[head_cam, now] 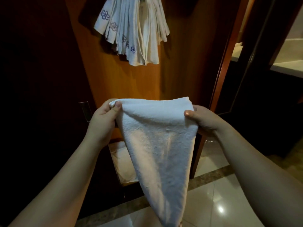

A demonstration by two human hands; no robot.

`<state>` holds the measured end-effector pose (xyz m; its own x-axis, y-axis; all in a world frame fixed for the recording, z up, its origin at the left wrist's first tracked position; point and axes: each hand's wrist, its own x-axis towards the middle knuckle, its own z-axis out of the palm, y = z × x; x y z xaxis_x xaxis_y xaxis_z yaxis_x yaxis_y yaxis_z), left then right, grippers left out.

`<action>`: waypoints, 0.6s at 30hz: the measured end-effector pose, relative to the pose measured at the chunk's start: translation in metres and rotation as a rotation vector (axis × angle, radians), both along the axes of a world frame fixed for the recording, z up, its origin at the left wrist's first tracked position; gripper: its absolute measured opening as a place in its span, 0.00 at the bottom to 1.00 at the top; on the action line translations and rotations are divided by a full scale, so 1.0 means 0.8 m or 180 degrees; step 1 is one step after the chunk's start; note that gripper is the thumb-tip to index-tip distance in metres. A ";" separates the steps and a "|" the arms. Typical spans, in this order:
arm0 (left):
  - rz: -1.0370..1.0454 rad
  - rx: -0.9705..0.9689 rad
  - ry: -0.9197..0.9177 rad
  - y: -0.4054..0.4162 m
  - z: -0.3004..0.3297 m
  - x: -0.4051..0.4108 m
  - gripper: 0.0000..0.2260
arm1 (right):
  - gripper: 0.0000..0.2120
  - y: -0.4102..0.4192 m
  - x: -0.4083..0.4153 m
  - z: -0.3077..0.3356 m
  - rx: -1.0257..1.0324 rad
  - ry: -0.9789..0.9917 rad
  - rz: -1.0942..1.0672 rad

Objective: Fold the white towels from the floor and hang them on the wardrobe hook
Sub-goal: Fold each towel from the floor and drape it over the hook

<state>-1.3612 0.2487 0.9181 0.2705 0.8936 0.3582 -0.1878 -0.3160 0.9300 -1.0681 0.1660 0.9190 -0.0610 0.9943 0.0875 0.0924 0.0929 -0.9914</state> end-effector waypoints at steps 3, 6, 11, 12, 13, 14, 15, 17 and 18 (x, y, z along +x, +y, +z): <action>-0.0111 0.0072 0.0082 -0.001 0.000 -0.002 0.07 | 0.39 0.000 0.010 -0.005 -0.0334 0.0282 0.0255; -0.0149 0.0150 0.0120 -0.002 0.004 -0.003 0.07 | 0.31 -0.001 0.011 -0.013 -0.0261 0.0706 0.0174; -0.0182 0.0010 -0.0219 -0.009 0.026 0.001 0.10 | 0.25 0.002 -0.001 -0.008 0.0068 0.1490 0.0222; -0.0235 -0.0110 -0.0413 -0.009 0.031 0.001 0.10 | 0.24 0.004 -0.005 -0.003 0.0106 0.1631 0.0297; -0.0366 -0.0341 -0.0599 -0.008 0.035 0.001 0.11 | 0.23 0.005 -0.010 0.003 0.0123 0.1757 0.0382; -0.0603 -0.0660 -0.0739 -0.008 0.037 0.000 0.13 | 0.23 0.008 -0.016 0.008 0.0107 0.1870 0.0436; -0.0911 -0.0993 -0.0746 -0.010 0.037 -0.001 0.17 | 0.23 0.011 -0.021 0.012 0.0067 0.1966 0.0463; -0.1418 -0.1510 -0.0528 -0.014 0.025 -0.006 0.25 | 0.23 0.015 -0.030 0.013 -0.0055 0.2111 0.0458; -0.1498 -0.1681 -0.0439 -0.015 0.016 -0.008 0.26 | 0.22 0.016 -0.032 0.010 -0.0137 0.2156 0.0412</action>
<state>-1.3678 0.2369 0.9311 0.6530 0.7568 -0.0310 -0.3200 0.3128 0.8943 -1.0941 0.1792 0.9271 -0.1254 0.9861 0.1089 -0.5577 0.0207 -0.8298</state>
